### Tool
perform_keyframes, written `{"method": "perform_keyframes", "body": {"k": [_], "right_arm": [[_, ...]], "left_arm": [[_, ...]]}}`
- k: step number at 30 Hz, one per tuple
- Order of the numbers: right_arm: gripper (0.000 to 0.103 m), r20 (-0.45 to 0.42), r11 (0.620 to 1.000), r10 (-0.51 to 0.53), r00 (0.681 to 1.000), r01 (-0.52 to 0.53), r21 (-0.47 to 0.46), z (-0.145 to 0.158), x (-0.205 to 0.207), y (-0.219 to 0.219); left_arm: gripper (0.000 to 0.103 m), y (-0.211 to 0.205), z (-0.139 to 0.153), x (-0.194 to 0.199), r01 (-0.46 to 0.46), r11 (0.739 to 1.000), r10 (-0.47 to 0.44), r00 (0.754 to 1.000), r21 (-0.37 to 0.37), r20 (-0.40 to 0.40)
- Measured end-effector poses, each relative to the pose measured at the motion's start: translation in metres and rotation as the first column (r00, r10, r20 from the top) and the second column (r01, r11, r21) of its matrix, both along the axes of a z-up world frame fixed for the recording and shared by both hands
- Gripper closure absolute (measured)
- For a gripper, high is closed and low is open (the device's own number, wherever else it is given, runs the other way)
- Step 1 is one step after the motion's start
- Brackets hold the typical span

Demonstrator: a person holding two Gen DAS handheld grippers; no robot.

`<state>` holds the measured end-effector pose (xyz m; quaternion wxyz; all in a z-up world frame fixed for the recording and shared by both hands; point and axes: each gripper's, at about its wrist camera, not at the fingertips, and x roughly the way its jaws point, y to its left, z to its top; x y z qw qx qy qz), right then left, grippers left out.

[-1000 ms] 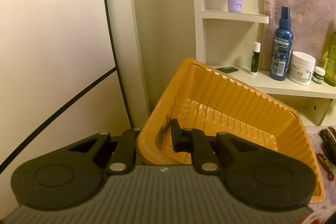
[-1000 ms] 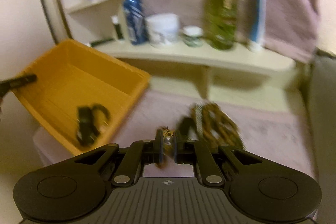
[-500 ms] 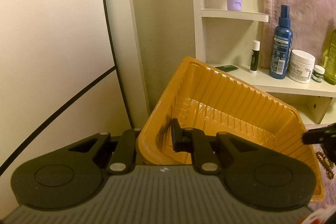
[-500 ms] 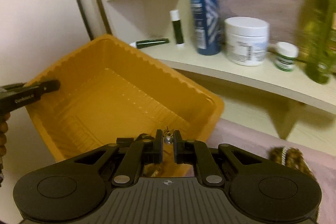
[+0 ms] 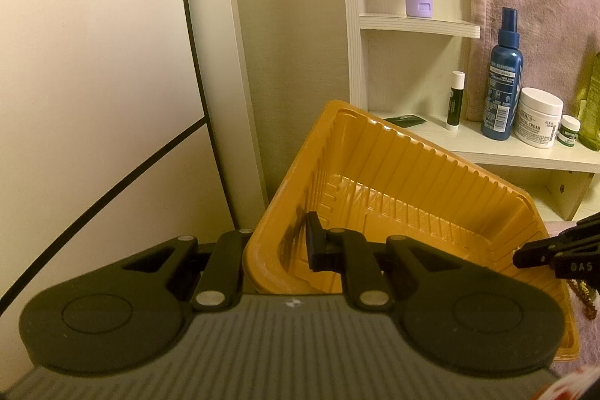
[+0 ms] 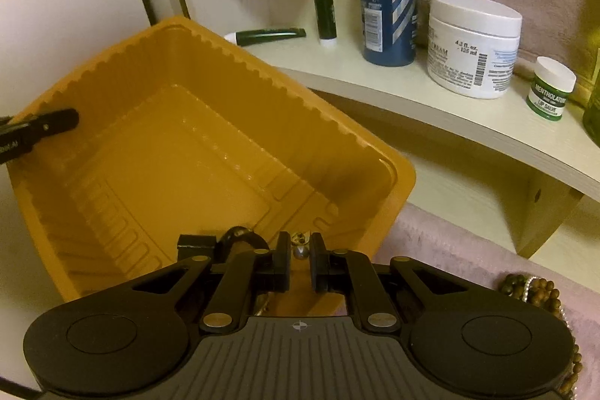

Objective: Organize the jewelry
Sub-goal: 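Carry the gold earring into the orange tray and open the right tool, then return the right tool to the pile and pinch another small gold earring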

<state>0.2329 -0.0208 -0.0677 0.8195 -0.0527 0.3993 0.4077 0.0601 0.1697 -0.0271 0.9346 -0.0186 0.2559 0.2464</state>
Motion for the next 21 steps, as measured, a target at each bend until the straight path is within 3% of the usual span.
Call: {"method": "perform_keyframes", "body": {"k": [5,14,21], "right_arm": [[0.073,0.012,0.999,-0.026,1.000,0.025,0.045,0.011,-0.005,-0.010],[0.072,0.002,0.978,-0.140,0.990,0.138,0.155,0.039,-0.039,-0.069],[0.072,-0.032,0.954,-0.266,0.964,0.268,0.132,0.038,-0.063,-0.130]], "left_arm": [[0.089,0.000,0.000,0.000,-0.001,1.000,0.001,1.000,0.000,0.000],[0.089,-0.001,-0.001,0.000,-0.005,1.000,0.005,1.000,-0.001,0.005],[0.089,-0.001,0.000,0.000,-0.006,1.000,0.006,1.000,0.000,0.006]]}}
